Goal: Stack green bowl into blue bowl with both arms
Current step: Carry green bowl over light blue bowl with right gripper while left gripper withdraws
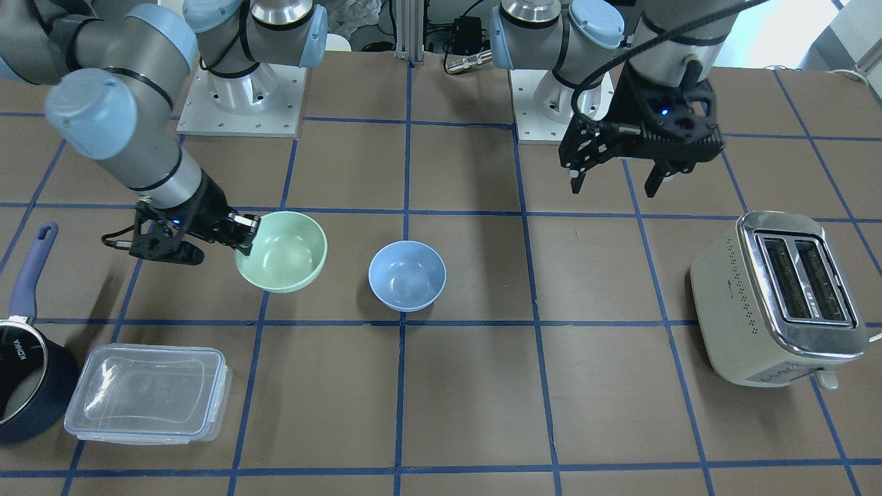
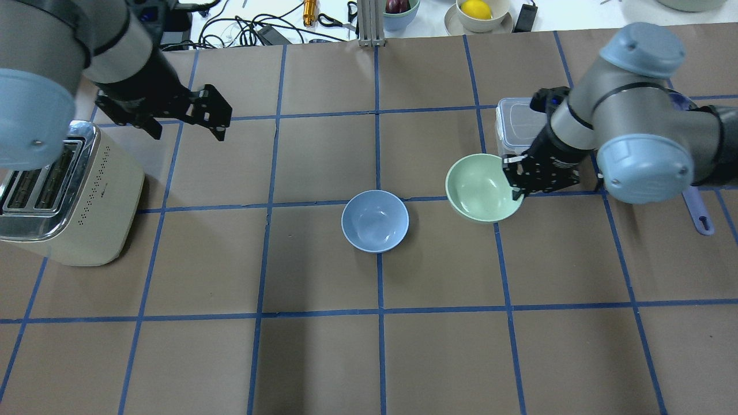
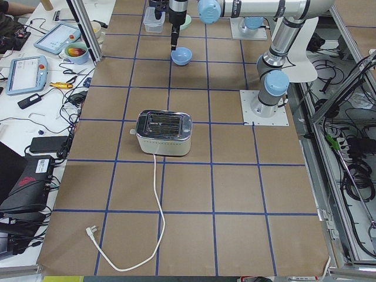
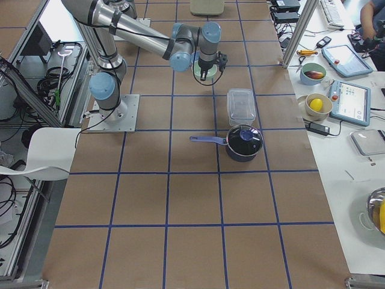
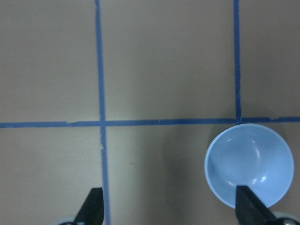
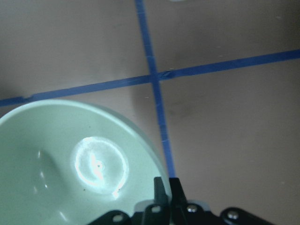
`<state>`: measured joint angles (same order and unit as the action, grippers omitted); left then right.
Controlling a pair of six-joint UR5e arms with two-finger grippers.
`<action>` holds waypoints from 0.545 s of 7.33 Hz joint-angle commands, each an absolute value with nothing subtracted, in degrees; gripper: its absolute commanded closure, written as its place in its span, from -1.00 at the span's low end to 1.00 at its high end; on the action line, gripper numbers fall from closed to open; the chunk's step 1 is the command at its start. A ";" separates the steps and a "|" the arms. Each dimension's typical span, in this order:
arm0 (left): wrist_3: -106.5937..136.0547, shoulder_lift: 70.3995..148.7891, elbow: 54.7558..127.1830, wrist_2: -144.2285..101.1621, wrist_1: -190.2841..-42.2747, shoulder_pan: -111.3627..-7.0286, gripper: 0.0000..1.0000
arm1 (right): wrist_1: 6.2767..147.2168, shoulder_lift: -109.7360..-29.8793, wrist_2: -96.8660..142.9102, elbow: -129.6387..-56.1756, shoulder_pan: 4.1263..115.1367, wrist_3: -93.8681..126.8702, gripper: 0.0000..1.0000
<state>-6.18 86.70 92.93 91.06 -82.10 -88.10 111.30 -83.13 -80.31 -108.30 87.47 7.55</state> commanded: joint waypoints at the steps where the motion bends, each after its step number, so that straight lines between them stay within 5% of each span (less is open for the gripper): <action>1: -8.00 86.12 88.62 91.05 -82.88 -86.49 -1.00 | 111.01 -76.67 -79.28 -100.93 99.01 16.69 1.00; 4: -7.03 88.15 87.98 87.81 -83.76 -86.48 -1.00 | 111.53 -74.09 -77.78 -100.90 102.83 19.86 1.00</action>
<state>-7.27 87.61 88.07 88.98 -83.84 -86.53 111.38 -74.80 -77.95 -100.91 101.63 19.13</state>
